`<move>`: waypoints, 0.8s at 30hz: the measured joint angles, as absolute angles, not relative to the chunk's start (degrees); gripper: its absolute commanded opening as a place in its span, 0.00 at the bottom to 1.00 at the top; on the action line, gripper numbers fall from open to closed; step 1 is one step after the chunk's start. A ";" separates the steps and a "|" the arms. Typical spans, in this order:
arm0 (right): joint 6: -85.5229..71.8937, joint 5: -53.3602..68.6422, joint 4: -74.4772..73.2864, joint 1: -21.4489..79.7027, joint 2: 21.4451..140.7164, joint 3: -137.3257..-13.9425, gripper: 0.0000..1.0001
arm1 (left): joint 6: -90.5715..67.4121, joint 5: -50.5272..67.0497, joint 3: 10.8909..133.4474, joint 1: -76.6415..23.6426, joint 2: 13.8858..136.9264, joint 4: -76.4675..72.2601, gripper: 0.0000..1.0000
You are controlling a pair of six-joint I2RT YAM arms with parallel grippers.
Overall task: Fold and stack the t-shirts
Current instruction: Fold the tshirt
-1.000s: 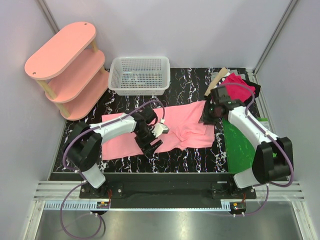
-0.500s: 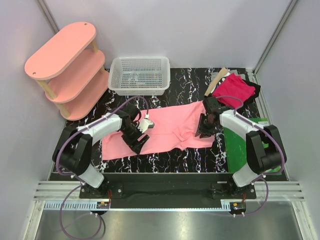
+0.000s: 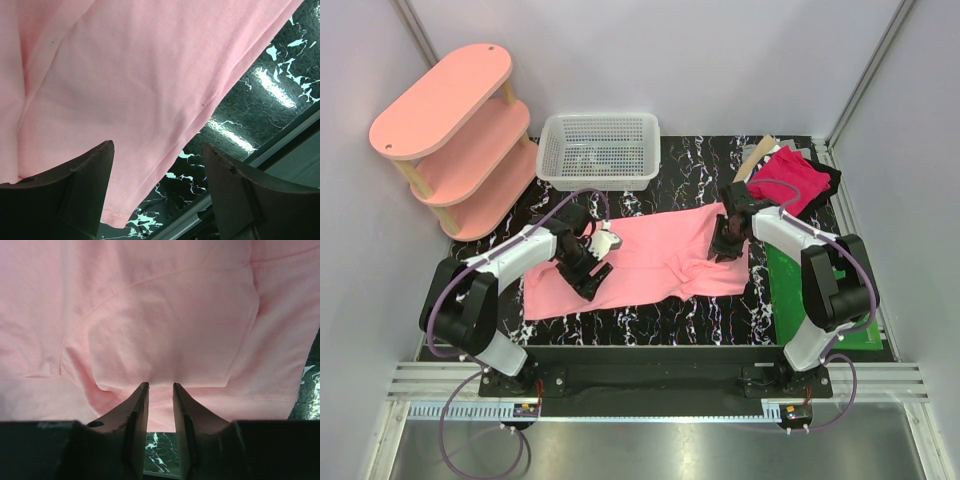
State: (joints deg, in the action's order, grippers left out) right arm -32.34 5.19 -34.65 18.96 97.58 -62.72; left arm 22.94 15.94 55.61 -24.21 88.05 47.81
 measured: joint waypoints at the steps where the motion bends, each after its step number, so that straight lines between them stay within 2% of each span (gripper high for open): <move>1: -32.27 5.04 -34.68 18.94 97.69 -63.24 0.33 | 22.94 15.88 55.59 -24.21 87.96 47.70 0.75; 9: -31.79 5.74 -35.44 19.14 98.91 -66.81 0.35 | 22.98 14.13 53.56 -24.21 84.03 46.48 0.76; 19: -33.04 11.33 -35.44 21.65 96.01 -62.78 0.34 | 23.00 13.43 53.49 -23.86 81.03 45.34 0.76; 24: -34.09 11.77 -35.27 22.20 96.03 -61.84 0.25 | 23.05 13.41 53.30 -23.70 78.54 45.32 0.77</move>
